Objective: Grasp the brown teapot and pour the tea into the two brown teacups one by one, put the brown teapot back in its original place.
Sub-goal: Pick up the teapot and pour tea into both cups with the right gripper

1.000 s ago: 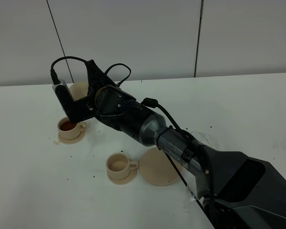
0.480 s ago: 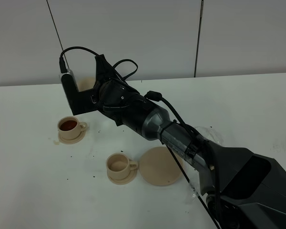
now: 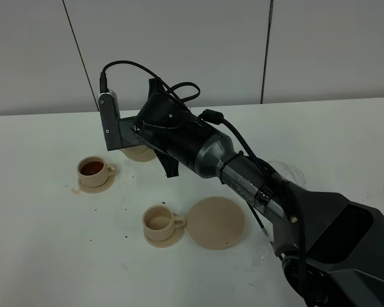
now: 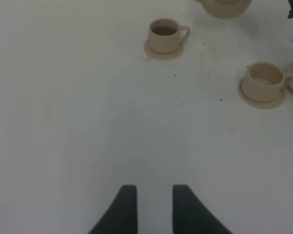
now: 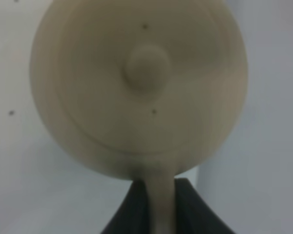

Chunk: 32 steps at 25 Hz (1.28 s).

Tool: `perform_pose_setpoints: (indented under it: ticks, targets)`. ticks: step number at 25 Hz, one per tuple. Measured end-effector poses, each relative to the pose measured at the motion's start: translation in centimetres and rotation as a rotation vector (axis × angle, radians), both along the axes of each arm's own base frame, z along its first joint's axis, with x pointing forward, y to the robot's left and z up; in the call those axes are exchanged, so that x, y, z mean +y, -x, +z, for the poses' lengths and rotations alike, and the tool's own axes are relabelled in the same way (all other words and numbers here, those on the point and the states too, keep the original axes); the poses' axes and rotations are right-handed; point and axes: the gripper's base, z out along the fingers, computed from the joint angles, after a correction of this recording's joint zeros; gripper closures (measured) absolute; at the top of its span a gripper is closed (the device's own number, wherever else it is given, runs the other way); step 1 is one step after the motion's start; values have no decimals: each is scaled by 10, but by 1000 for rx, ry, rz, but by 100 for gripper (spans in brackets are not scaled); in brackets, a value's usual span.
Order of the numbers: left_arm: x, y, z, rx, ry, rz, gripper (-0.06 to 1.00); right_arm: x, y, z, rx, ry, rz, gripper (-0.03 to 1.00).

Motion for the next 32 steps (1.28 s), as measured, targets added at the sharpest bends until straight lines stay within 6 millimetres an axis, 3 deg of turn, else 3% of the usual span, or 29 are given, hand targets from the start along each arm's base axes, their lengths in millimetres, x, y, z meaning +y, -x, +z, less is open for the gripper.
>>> perform_pose_setpoints:
  ticks: [8, 18, 32]
  targets:
    - [0, 0, 0, 0, 0, 0, 70, -1, 10, 7, 136, -35, -20, 87]
    - [0, 0, 0, 0, 0, 0, 70, -1, 23, 0, 309, -41, -42, 87]
    - [0, 0, 0, 0, 0, 0, 70, 9, 28, 1, 363, -153, 5, 87]
